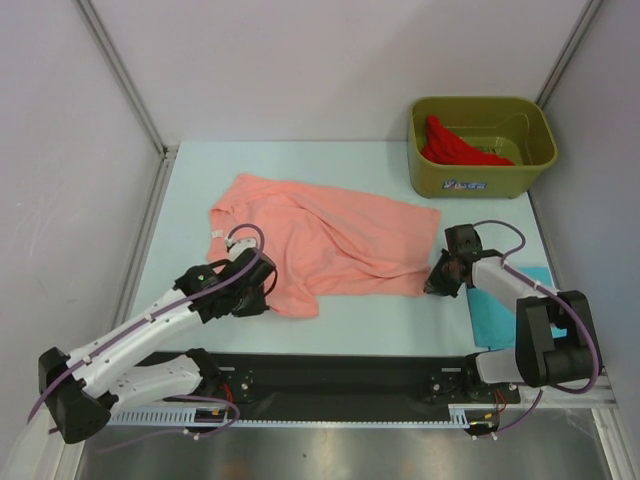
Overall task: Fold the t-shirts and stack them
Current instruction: Flatten the tshirt out
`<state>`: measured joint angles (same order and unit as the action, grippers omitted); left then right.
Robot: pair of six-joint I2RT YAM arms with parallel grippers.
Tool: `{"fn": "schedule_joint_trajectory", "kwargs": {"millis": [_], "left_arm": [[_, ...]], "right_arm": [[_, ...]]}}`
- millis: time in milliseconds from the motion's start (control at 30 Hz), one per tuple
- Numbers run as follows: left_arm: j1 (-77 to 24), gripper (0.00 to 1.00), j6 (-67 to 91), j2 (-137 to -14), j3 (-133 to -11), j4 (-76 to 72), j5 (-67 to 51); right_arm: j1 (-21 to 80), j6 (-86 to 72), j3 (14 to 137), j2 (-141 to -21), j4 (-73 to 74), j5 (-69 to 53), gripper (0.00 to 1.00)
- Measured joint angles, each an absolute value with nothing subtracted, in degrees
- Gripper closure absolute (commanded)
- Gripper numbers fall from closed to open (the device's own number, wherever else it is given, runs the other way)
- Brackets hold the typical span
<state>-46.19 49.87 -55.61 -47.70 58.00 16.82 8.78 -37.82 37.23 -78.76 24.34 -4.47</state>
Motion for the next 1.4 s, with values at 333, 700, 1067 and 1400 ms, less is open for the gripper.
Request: {"fn": "schedule_joint_trajectory", "kwargs": {"millis": [333, 700, 1067, 1400], "left_arm": [[-35.09, 1.0, 40.93, -58.08, -73.1, 61.65, 24.47], [-22.09, 1.0, 21.78, -69.8, -98.39, 44.8, 26.92], [-21.12, 1.0, 4.16, -77.49, -119.66, 28.42, 27.31], [-21.06, 1.0, -7.31, -67.61, -126.04, 20.23, 24.05]], "right_arm": [[13.37, -37.36, 48.47, -69.67, 40.49, 0.21, 1.0], [14.5, -35.48, 78.17, -76.69, 41.98, 1.85, 1.0], [14.85, -32.27, 106.89, -82.21, 43.57, 1.89, 1.0], [26.37, -29.69, 106.28, -67.51, 45.04, 1.93, 1.0]]}}
